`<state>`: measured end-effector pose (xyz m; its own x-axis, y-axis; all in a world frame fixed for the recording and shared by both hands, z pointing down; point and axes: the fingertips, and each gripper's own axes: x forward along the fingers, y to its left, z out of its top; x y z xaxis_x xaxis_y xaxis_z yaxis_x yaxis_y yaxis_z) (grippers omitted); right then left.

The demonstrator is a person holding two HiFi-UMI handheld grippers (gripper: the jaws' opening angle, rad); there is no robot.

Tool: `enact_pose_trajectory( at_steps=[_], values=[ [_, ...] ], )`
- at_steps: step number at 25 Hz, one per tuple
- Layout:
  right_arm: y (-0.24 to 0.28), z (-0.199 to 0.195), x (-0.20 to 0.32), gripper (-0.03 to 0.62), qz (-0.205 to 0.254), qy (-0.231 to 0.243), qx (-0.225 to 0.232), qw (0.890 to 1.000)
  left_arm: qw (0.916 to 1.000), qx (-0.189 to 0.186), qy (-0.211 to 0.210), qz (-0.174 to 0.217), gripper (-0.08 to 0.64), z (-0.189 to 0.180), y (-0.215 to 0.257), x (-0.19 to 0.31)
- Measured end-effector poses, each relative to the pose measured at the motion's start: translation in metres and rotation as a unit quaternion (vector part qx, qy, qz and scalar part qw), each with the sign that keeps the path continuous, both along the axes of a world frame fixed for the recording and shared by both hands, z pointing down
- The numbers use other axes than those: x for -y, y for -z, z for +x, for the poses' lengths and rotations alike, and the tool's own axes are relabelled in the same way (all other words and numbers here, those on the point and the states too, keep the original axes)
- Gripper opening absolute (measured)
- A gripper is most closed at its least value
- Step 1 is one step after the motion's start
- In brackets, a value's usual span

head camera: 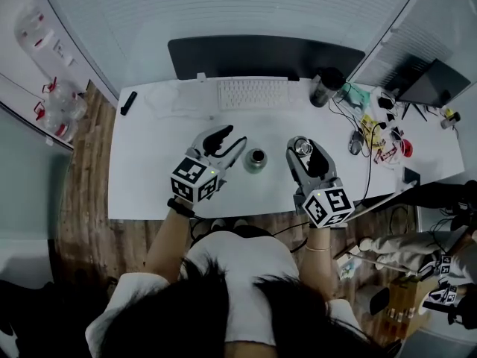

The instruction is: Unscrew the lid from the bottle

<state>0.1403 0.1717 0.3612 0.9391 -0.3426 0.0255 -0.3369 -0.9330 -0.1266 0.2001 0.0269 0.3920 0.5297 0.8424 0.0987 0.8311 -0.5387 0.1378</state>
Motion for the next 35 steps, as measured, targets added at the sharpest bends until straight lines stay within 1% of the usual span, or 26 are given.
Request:
enact_pose_trajectory(
  at_steps=[2, 5, 8, 10, 14, 17, 19, 21, 28, 35],
  values=[
    [0.000, 0.001, -0.004, 0.241, -0.006, -0.015, 0.001, 1.000, 0.9999, -0.006, 0.007, 0.005, 0.214, 0.000, 0.003, 0.001],
    [-0.001, 0.004, -0.010, 0.241, -0.014, -0.033, 0.002, 0.999, 0.9994, -0.007, 0.029, 0.016, 0.179, 0.002, 0.004, 0.004],
    [-0.002, 0.004, -0.013, 0.241, -0.019, -0.046, -0.001, 0.999, 0.9978, -0.003, 0.049, 0.045, 0.137, 0.004, -0.003, 0.005],
    [-0.003, 0.003, -0.012, 0.241, -0.026, -0.050, -0.003, 0.998, 0.9964, -0.003, 0.062, 0.058, 0.123, 0.006, -0.008, 0.007],
    [-0.006, 0.003, -0.011, 0.241, -0.039, -0.049, -0.002, 0.998, 0.9943, -0.002, 0.096, 0.045, 0.075, 0.008, -0.009, 0.013],
    [-0.009, 0.005, -0.013, 0.241, -0.030, -0.047, 0.009, 0.998, 0.9925, -0.011, 0.112, 0.048, 0.058, 0.007, -0.008, 0.018],
    [-0.012, 0.006, -0.014, 0.241, -0.027, -0.047, 0.016, 0.998, 0.9916, -0.018, 0.115, 0.055, 0.058, 0.006, -0.008, 0.018],
    [-0.015, 0.005, -0.014, 0.241, -0.027, -0.047, 0.019, 0.998, 0.9914, -0.019, 0.117, 0.055, 0.058, 0.005, -0.009, 0.017],
    [-0.020, 0.004, -0.011, 0.241, -0.025, -0.045, 0.025, 0.998, 0.9929, -0.008, 0.104, 0.057, 0.058, 0.000, -0.014, 0.013],
    [-0.025, 0.002, -0.010, 0.241, -0.024, -0.048, 0.030, 0.998, 0.9939, -0.004, 0.097, 0.051, 0.058, 0.000, -0.017, 0.014]
  ],
)
